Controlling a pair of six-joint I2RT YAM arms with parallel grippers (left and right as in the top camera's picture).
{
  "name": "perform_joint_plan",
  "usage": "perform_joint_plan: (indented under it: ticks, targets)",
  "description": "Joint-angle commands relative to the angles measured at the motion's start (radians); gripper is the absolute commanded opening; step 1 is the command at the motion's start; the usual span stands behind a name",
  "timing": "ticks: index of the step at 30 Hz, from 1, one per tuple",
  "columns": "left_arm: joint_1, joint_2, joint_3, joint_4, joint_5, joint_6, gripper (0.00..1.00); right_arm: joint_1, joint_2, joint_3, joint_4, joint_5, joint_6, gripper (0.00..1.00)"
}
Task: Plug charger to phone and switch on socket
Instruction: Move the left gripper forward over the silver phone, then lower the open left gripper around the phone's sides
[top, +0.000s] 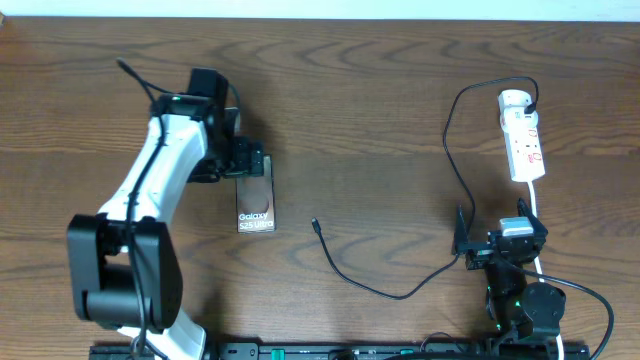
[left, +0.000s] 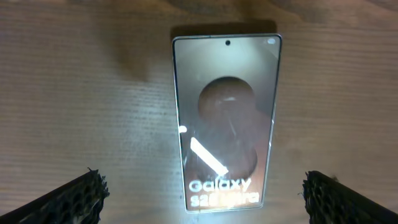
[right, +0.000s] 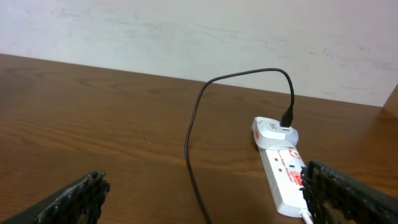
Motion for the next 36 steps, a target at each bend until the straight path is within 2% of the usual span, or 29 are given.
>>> perform_joint_plan:
  ticks: [1, 5, 14, 30, 36]
  targets:
    - [-0.023, 0.031, -0.001, 0.011, -0.072, -0.038, 0.99, 0.008, -0.005, -0.005, 0.0, 0.007, -0.003, 0.99]
    - [-0.03, 0.061, -0.002, 0.034, -0.071, -0.003, 0.99, 0.008, -0.005, -0.005, 0.0, 0.007, -0.003, 0.99]
    - [-0.063, 0.097, -0.024, 0.075, -0.071, -0.005, 0.99, 0.008, -0.005, -0.005, 0.0, 0.007, -0.003, 0.99]
    - [-0.077, 0.098, -0.15, 0.214, -0.071, -0.085, 0.99, 0.008, -0.005, -0.005, 0.0, 0.007, -0.003, 0.99]
    - [-0.079, 0.098, -0.157, 0.222, -0.06, -0.115, 0.99, 0.008, -0.005, -0.005, 0.0, 0.007, -0.003, 0.99]
